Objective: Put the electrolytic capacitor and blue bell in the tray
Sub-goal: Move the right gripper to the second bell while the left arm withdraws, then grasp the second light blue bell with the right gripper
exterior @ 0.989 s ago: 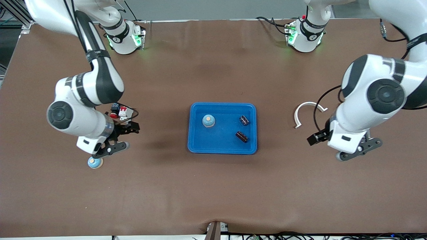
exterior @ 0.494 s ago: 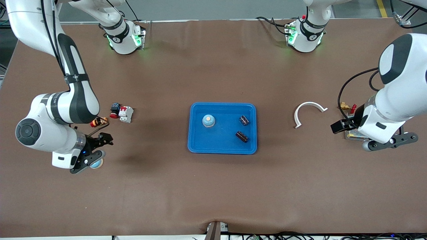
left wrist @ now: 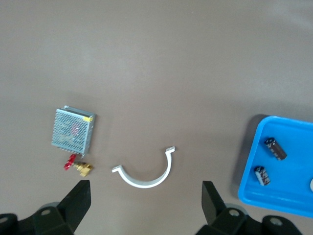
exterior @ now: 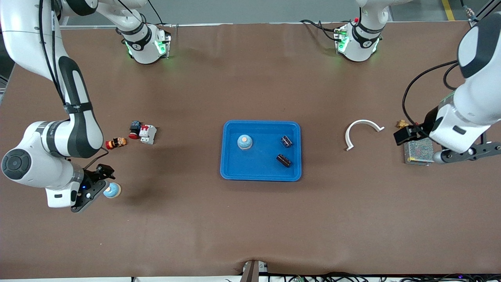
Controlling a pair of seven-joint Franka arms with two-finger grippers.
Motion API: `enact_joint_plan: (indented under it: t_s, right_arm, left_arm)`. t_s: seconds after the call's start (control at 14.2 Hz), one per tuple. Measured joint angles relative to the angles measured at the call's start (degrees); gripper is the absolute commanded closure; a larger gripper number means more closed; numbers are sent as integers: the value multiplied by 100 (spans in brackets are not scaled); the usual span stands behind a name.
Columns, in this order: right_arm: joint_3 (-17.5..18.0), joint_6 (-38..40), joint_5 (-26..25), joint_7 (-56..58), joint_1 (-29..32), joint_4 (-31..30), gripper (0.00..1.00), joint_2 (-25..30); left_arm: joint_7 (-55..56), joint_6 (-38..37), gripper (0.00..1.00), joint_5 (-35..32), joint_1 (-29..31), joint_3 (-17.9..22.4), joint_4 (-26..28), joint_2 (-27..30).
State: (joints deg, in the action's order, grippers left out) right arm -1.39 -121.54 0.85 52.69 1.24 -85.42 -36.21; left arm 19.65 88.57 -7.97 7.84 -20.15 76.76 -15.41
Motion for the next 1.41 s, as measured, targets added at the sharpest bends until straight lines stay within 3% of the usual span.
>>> enact_joint_plan:
  t_s: [0.49, 0.64, 0.99, 1.41]
  right_arm:
    - [2, -367, 0, 737, 206, 55, 0, -383]
    - [2, -552, 0, 873, 233, 58, 0, -501]
    - [4, -886, 4, 1249, 373, 57, 0, -786]
    - [31, -906, 12, 1295, 399, -6, 0, -868]
  left_arm:
    - [-895, -355, 0, 510, -954, 1670, 495, 878]
    - [-1229, -357, 0, 569, -1081, 1966, 646, 1089]
    - [-1425, -384, 0, 588, -1106, 2042, 894, 1461]
    - [-1425, -385, 0, 588, -1136, 2038, 936, 1527]
